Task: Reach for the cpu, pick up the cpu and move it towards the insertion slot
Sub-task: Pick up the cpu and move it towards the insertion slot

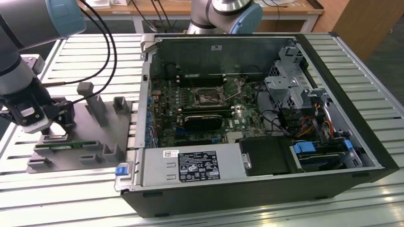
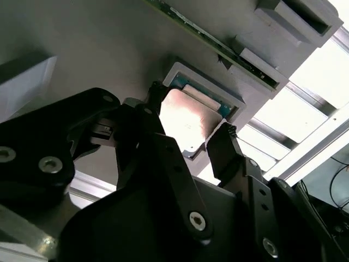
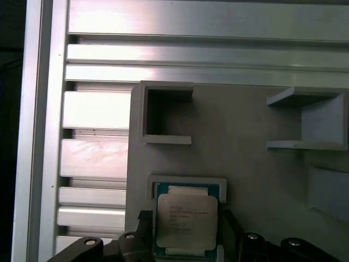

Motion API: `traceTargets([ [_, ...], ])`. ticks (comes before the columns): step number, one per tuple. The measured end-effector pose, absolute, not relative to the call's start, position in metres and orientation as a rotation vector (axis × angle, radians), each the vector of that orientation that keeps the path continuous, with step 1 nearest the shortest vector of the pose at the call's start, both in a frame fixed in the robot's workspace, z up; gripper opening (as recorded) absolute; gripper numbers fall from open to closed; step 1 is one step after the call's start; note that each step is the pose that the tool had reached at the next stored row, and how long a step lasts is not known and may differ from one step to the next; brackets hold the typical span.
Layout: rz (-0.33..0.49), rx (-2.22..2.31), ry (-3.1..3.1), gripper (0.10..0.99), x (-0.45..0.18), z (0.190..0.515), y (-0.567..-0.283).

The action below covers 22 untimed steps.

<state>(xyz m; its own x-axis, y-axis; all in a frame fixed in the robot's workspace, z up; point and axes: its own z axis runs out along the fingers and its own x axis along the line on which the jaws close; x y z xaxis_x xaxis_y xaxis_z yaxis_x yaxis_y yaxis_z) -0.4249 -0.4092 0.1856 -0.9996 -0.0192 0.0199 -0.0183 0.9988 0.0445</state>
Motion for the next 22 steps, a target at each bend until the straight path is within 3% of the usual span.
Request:
traceTargets([
  [1,-0.07,0.029,-3.12,0.569,-0.425,0.186,-0.409],
  [3,-0.073,0.029,-3.12,0.529,-0.425,0.185,-0.409],
  [22,-0.083,0.03,-3.129,0.529,-0.425,0.201,-0.409],
])
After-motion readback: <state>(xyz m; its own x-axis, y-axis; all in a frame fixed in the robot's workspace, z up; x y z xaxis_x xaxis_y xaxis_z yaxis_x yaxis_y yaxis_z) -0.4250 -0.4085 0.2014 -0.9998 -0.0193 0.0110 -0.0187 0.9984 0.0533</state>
